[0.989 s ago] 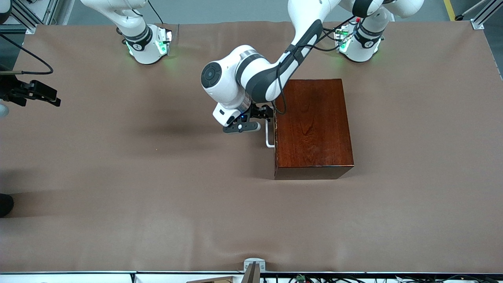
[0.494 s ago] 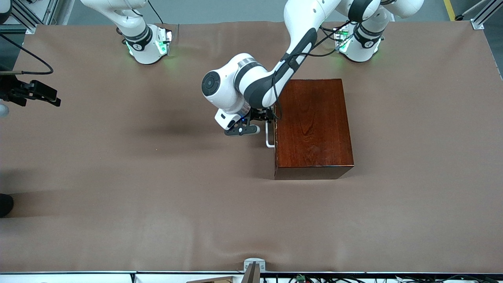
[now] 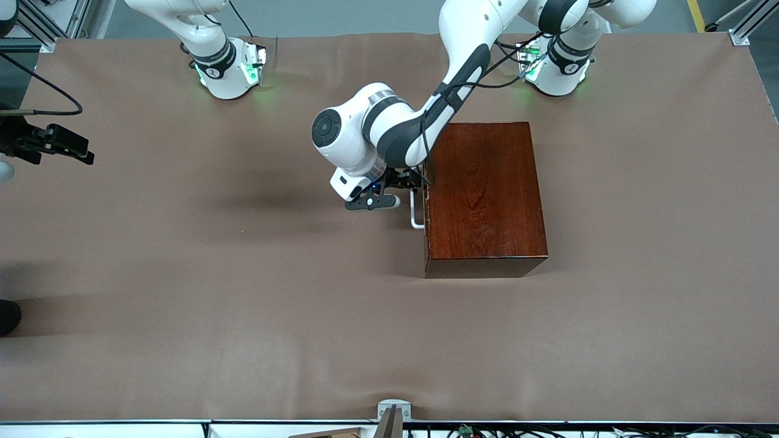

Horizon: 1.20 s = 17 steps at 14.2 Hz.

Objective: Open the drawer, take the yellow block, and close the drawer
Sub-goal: 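Pull the drawer handle outward with the left gripper to open the drawer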

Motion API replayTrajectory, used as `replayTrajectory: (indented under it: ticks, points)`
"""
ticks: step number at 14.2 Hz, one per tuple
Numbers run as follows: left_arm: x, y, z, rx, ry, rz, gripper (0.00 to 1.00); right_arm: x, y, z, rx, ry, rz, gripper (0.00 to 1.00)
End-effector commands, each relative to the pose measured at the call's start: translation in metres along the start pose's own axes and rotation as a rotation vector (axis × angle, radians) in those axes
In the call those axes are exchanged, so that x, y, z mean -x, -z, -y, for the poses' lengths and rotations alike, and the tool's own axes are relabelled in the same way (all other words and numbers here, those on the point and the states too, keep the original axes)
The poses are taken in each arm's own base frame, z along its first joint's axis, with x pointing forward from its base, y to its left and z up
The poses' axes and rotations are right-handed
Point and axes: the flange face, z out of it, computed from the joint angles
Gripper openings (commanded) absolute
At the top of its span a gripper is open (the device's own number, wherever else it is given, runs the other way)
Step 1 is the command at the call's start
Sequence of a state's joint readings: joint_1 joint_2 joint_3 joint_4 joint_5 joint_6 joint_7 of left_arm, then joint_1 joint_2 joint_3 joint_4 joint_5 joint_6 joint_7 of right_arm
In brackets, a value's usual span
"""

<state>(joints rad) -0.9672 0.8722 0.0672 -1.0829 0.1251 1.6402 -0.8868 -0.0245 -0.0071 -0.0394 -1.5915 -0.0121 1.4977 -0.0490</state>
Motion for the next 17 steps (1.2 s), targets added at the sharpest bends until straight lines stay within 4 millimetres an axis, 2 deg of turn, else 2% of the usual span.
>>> replayTrajectory:
  ticks: [1,5,8,11,13,17]
  points:
    - [-0.001,0.002,-0.016,0.049,0.001,-0.039,1.0,0.001,0.002,0.0,0.002,-0.004,0.001,1.0]
    - [-0.002,0.009,-0.026,0.152,0.034,-0.033,1.0,0.001,0.003,0.001,0.001,0.001,-0.004,1.0]
    - [-0.003,0.008,-0.032,0.189,0.046,-0.037,1.0,0.0,0.003,0.005,0.002,0.009,-0.009,1.0]
    - [-0.002,0.012,-0.035,0.237,0.071,-0.025,1.0,-0.003,-0.002,-0.001,0.0,-0.003,-0.001,1.0]
    - [-0.003,0.017,-0.038,0.265,0.096,-0.035,1.0,-0.007,0.008,-0.001,0.021,0.007,-0.039,1.0]
    - [-0.003,0.023,-0.042,0.325,0.116,-0.027,1.0,-0.005,0.006,-0.005,0.017,-0.006,-0.028,1.0]
